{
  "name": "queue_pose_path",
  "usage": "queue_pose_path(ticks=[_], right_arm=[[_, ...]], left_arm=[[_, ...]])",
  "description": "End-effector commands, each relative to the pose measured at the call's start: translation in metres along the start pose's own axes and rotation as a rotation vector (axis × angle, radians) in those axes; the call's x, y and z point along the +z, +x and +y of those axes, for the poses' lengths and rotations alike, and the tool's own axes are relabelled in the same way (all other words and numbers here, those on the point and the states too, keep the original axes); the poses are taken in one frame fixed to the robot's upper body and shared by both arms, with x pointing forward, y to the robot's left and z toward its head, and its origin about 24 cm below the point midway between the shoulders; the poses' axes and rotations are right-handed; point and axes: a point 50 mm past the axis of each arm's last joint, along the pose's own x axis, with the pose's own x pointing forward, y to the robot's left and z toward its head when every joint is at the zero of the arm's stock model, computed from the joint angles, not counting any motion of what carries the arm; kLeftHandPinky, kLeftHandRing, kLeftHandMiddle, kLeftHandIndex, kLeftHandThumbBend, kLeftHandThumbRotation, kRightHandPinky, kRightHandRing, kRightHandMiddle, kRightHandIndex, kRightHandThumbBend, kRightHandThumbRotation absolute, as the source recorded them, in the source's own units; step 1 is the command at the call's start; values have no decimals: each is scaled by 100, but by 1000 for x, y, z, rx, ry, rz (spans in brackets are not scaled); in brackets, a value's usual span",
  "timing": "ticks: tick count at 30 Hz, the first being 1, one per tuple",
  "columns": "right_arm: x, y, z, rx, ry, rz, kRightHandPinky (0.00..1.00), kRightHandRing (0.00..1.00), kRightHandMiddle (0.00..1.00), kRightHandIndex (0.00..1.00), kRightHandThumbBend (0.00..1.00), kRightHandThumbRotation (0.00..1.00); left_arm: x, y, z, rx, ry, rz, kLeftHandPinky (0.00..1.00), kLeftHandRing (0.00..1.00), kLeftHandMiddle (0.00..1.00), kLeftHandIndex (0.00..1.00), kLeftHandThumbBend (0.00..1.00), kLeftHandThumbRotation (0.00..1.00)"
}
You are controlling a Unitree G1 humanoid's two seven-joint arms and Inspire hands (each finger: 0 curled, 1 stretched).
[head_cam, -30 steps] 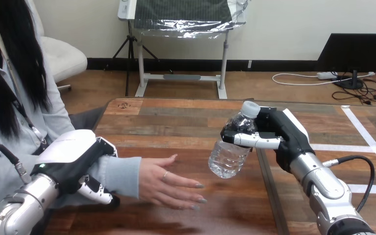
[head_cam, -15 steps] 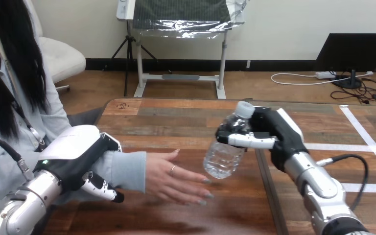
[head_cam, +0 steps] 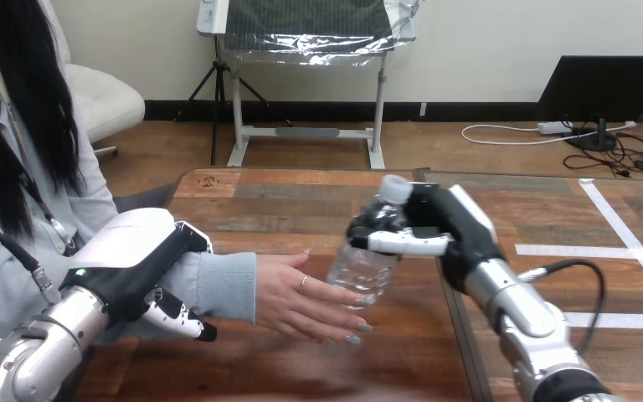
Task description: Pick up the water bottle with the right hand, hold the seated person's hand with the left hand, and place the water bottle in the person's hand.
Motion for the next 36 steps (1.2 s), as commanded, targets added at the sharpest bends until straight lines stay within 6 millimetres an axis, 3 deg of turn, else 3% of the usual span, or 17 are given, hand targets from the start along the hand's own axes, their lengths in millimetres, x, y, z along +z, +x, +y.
queue_pose_path(ticks=[1, 36], right_arm=[[85, 38, 11, 37, -49, -288, 21, 25, 37, 42, 85, 0], [85, 31, 42, 182, 27, -400, 18, 22, 33, 41, 89, 1]], left_arm=[[20, 15, 44, 163, 21, -99, 23, 29, 36, 37, 86, 0], [38, 29, 48, 192, 16, -123, 24, 30, 38, 39, 87, 0]])
